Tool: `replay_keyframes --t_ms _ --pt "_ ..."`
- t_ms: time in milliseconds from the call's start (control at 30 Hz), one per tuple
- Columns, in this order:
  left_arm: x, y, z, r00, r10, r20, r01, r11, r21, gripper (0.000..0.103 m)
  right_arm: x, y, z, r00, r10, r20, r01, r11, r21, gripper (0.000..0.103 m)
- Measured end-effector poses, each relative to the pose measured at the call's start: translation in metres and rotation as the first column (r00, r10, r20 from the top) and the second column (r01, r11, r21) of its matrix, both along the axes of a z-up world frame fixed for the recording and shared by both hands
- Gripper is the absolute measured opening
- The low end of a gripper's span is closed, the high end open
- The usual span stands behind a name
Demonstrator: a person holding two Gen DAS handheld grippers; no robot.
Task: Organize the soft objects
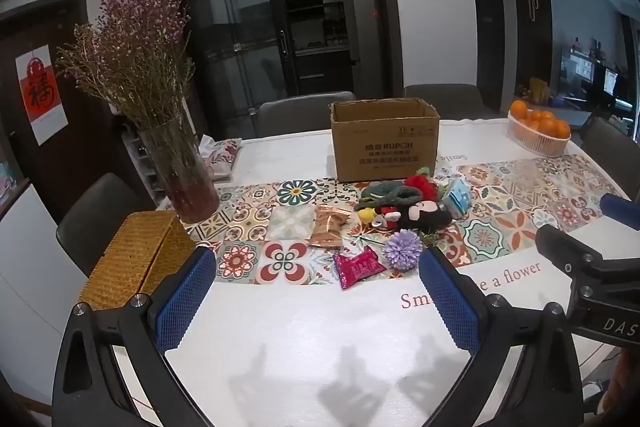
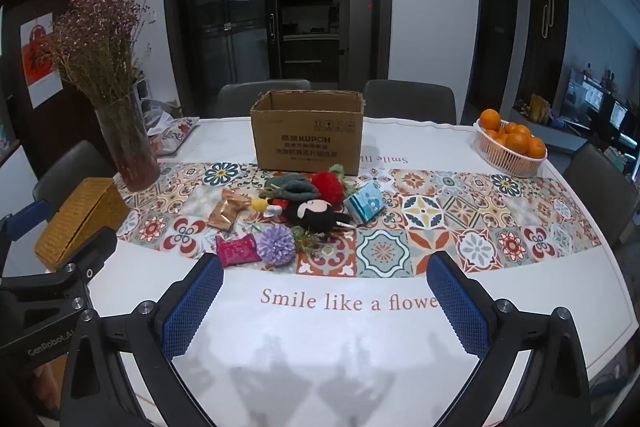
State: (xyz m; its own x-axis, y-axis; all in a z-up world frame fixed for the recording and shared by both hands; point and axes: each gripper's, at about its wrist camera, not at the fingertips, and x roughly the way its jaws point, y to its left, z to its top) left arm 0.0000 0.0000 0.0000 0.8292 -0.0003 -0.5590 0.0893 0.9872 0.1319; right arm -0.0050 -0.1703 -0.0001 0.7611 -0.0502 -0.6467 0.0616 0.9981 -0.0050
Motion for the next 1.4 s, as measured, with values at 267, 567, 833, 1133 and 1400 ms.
replay_keyframes --t_ms 267,567,833,1133,1400 --pt "-0.0017 0.0078 0.0023 1.000 -0.018 0.007 0.018 1.000 -0.020 0.103 0.0002 0.0005 0.0000 1.000 -0.003 -0.005 0.003 1.000 -0.001 0.103" --pt "0.0010 0.0012 0.0026 1.000 -0.001 0.006 0.001 1.000 -0.014 0.103 -0.0008 0.0019 0.0016 1.000 -0.006 -0.005 0.006 1.000 -0.002 0.103" --pt "0.0001 0.0049 0.0051 1.000 0.011 0.026 -0.010 1.000 -0.025 0.103 0.0001 0.0007 0.0003 1.000 -0.012 0.000 0.012 1.000 -0.006 0.103" --pt "0.0002 0.0062 0.0045 1.000 0.014 0.025 -0.014 1.000 -0.020 0.103 0.0007 0.0015 0.0012 1.000 -0.013 0.001 0.013 1.000 -0.007 0.103" --pt "0.0024 0.0071 0.0050 1.000 0.017 0.022 -0.016 1.000 -0.020 0.103 0.0017 0.0011 0.0016 1.000 -0.013 0.001 0.013 1.000 -0.008 0.103"
